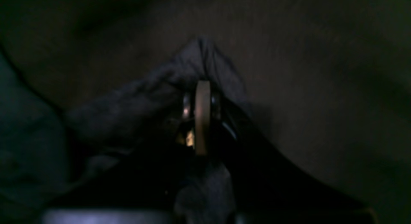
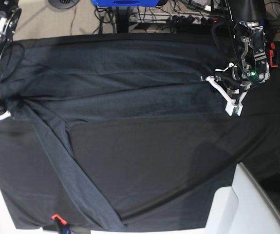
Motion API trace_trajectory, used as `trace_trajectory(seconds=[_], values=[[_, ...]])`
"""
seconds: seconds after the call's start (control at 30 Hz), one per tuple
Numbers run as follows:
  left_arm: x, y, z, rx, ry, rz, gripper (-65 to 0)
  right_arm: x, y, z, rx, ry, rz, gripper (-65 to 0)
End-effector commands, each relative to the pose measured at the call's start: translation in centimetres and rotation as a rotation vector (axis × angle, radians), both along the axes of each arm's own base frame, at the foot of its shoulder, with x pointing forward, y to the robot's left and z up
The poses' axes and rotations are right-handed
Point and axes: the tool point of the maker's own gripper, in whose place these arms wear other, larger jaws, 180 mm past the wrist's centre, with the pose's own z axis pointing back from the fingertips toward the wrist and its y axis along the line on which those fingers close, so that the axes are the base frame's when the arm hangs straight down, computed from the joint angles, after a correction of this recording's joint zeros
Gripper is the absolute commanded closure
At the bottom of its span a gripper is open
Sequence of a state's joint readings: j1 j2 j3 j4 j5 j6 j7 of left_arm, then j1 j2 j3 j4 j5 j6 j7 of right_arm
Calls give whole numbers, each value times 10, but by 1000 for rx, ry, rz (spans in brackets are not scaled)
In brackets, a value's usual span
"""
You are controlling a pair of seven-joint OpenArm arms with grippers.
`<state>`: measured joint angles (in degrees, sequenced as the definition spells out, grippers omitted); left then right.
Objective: Fold the T-shirt properly
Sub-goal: 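Release the fold and move the right gripper to the sleeve near the collar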
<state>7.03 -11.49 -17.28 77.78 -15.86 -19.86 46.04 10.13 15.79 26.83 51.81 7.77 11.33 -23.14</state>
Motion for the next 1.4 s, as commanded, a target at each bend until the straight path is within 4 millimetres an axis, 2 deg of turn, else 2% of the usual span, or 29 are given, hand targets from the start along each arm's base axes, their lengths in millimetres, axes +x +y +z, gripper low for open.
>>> trace_trajectory(seconds=[0.0,0.1,0.17,0.23,0.3,0.37,0.43,0.47,0.53,0.6,0.67,0.8,0.87,1.2,1.27,1.3,1.37], values=[[11,5,11,9,-43,-3,0,18,-16,32,-58,-93,1,0],[11,5,12,6,-47,-2,0,32,-2,64,-98,-189,35,0],[15,3,21,13,-74,-14,0,38,7,91,-142,-254,78,-2],[20,1,36,29,-114,-34,0,49,33,100,-148,-254,162,-3],[16,4,48,49,-144,-35,0,65,61,102,-133,-228,269,-3],[11,16,61,74,-175,-8,0,79,81,97,-95,-185,333,-3],[2,27,72,100,-196,5,0,95,89,84,-37,-139,353,-14],[-4,30,74,107,-196,-3,0,103,91,77,-5,-120,352,-45],[-18,39,79,127,-195,-22,0,115,96,61,66,-65,336,-176],[-33,53,80,144,-182,-22,0,119,101,48,120,-13,326,-294],[-46,66,80,159,-168,-18,0,123,104,43,146,-12,317,-342],[-64,90,84,191,-155,32,0,121,108,29,166,-29,303,-348],[-65,95,86,197,-157,46,0,120,111,23,180,-24,298,-348],[-55,92,89,190,-176,44,0,108,117,0,215,-32,270,-342],[-56,93,84,182,-165,51,0,104,123,-5,223,-31,273,-341],[-58,94,82,179,-158,54,0,103,123,-6,223,-28,273,-333],[-58,94,80,177,-155,56,0,102,124,-7,224,-26,274,-254]])
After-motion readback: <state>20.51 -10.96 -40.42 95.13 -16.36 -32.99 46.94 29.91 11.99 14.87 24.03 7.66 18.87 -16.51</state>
